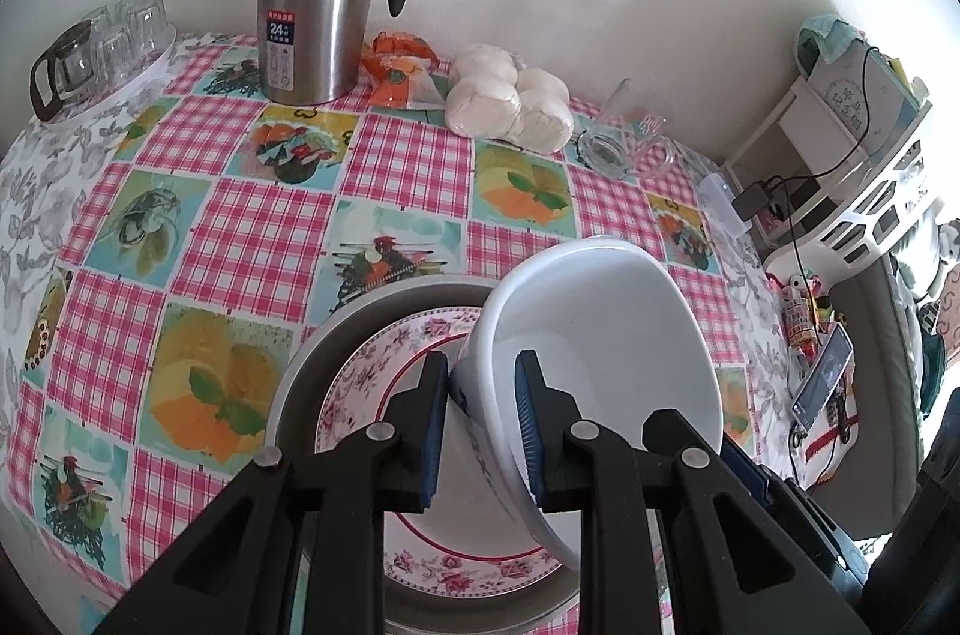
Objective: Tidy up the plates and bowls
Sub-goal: 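Lower the white square bowl into the red-rimmed bowl with the left gripper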
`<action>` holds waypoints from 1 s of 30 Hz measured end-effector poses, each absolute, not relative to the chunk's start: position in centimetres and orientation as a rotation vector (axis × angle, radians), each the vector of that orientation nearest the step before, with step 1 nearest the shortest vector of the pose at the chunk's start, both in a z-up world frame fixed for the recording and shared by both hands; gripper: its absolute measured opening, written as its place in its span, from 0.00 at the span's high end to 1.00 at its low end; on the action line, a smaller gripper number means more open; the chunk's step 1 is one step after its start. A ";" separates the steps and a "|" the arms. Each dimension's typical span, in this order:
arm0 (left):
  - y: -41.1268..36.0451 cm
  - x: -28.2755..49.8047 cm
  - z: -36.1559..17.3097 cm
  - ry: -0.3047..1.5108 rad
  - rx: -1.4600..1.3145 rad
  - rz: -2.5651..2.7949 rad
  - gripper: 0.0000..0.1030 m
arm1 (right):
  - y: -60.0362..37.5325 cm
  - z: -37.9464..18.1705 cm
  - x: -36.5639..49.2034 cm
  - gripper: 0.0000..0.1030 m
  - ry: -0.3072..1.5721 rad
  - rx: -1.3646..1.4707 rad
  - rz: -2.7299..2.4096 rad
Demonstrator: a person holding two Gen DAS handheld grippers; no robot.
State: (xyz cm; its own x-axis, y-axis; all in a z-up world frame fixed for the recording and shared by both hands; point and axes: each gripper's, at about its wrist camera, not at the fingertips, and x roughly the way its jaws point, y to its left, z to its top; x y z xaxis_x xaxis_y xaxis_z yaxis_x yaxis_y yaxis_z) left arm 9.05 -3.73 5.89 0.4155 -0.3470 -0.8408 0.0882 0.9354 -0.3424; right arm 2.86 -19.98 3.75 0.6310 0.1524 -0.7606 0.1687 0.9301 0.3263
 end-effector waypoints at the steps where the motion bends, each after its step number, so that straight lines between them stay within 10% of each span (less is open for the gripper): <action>1: -3.7 9.0 5.8 1.119 -0.259 -0.276 0.78 | -19.9 3.7 2.9 0.73 0.896 0.388 -0.010; 30: -3.4 9.2 3.1 1.242 -0.226 -0.221 0.74 | -18.3 1.0 3.6 0.73 1.039 0.348 -0.002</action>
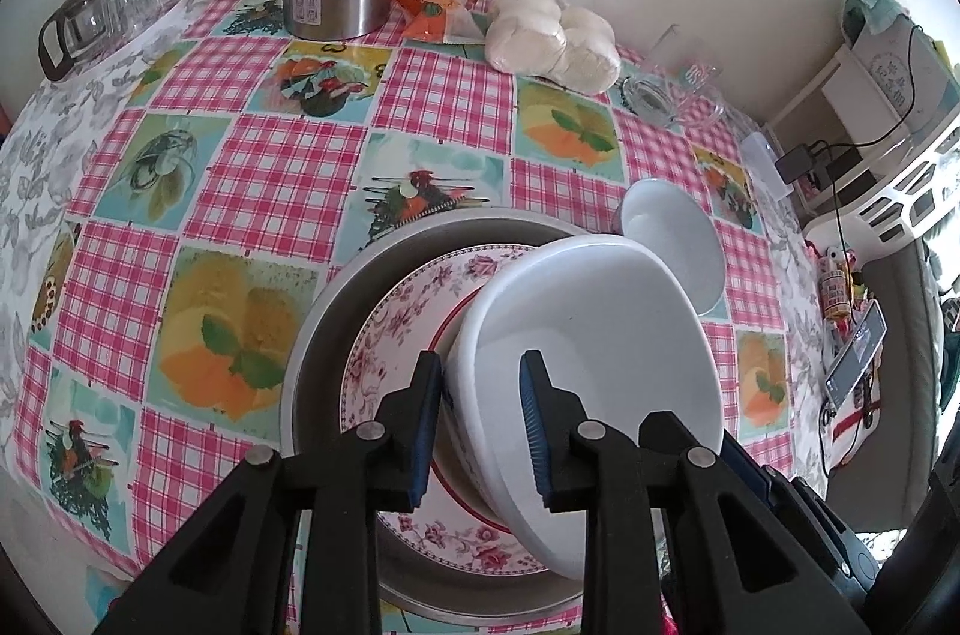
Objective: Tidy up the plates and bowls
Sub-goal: 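Lower the white square bowl into the red-rimmed bowl with the left gripper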
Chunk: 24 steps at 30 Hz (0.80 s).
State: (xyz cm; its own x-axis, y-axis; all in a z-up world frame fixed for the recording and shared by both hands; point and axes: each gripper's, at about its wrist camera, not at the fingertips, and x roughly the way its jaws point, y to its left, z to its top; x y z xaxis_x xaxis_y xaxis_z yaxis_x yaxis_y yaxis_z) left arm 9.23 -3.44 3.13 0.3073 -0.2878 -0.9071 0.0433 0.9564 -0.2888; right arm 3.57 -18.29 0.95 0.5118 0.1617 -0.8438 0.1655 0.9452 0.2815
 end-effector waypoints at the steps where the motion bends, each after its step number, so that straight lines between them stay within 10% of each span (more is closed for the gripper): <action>1: -3.5 9.2 3.1 1.241 -0.222 -0.219 0.74 | -18.3 0.9 3.6 0.73 1.043 0.348 -0.002; 24: -2.2 9.6 3.4 1.225 -0.257 -0.189 0.72 | -17.8 0.9 3.4 0.73 1.031 0.327 0.000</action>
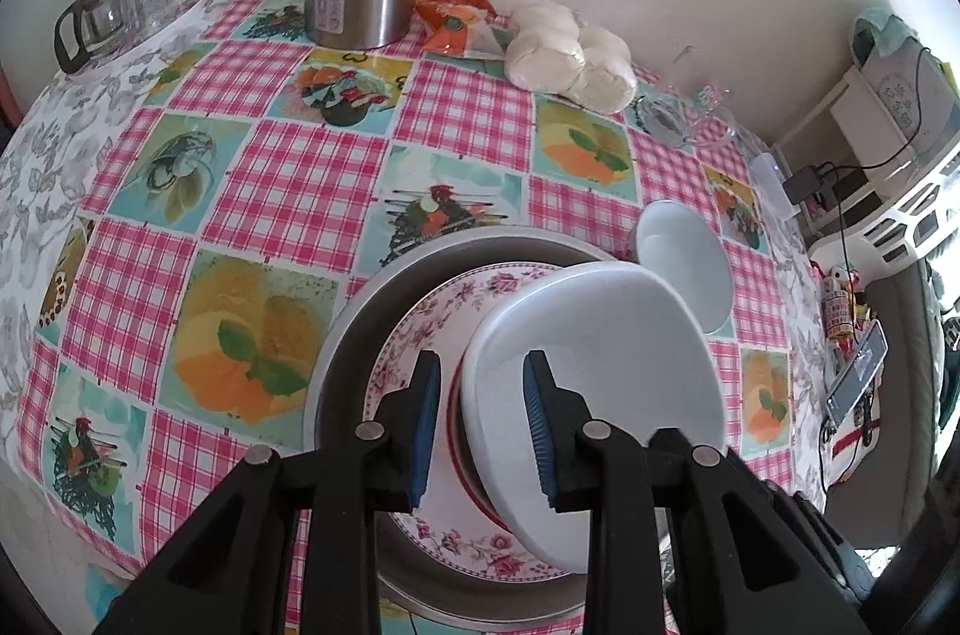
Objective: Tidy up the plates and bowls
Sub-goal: 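Lower the white square bowl into the red-rimmed bowl with the left gripper, then open the left gripper to release the white square bowl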
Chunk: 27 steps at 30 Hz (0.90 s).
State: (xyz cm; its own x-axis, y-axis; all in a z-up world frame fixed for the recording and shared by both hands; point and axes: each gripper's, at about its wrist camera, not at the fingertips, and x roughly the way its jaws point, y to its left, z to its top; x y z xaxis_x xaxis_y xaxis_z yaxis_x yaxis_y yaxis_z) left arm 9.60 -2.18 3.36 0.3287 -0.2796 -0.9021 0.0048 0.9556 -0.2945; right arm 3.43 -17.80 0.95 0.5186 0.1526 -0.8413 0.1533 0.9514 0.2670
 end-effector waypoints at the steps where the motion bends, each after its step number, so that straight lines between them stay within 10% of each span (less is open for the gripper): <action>1: -2.1 9.7 3.3 1.228 -0.260 -0.186 0.72 | -17.8 1.1 3.4 0.73 1.025 0.325 0.000; 20: -1.0 9.7 2.5 1.244 -0.289 -0.151 0.71 | -18.1 2.7 2.9 0.73 0.958 0.339 0.005; 27: -0.3 9.7 3.4 1.210 -0.317 -0.127 0.53 | -18.8 3.2 2.7 0.69 0.922 0.350 -0.011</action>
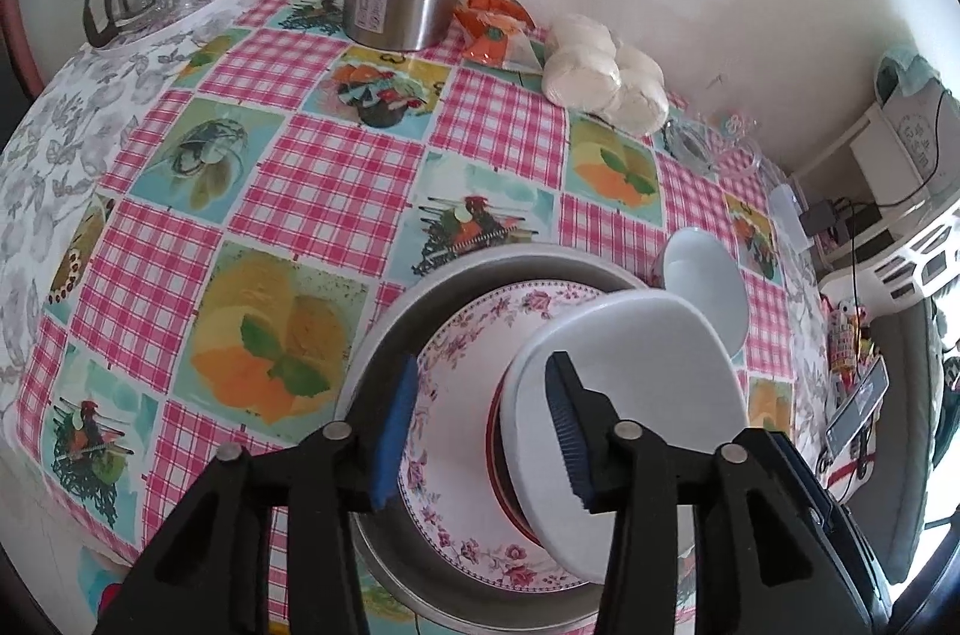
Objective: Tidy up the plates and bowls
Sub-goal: 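Open the left gripper to release the white square bowl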
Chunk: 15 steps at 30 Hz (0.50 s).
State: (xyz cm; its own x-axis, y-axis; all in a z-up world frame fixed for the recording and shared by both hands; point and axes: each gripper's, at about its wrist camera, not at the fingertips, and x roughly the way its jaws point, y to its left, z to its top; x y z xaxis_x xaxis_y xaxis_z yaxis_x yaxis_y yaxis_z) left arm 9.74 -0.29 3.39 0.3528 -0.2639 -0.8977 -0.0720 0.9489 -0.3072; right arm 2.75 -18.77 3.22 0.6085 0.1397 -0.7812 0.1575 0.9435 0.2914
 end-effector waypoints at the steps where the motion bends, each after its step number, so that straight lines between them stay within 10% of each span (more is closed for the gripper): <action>1: -0.1 9.7 3.6 1.201 -0.324 -0.122 0.51 | -18.9 3.2 2.8 0.67 0.921 0.353 -0.014; 15: 0.7 9.7 4.0 1.138 -0.270 -0.007 0.19 | -21.1 2.7 2.9 0.20 0.907 0.381 -0.106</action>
State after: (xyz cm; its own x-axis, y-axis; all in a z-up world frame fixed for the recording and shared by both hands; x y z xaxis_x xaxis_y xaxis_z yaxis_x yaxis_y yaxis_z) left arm 9.69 0.75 4.05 0.4233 -0.1426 -0.8947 -0.1313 0.9675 -0.2163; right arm 2.87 -21.13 2.73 0.6157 0.0695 -0.7849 0.2487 0.9280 0.2773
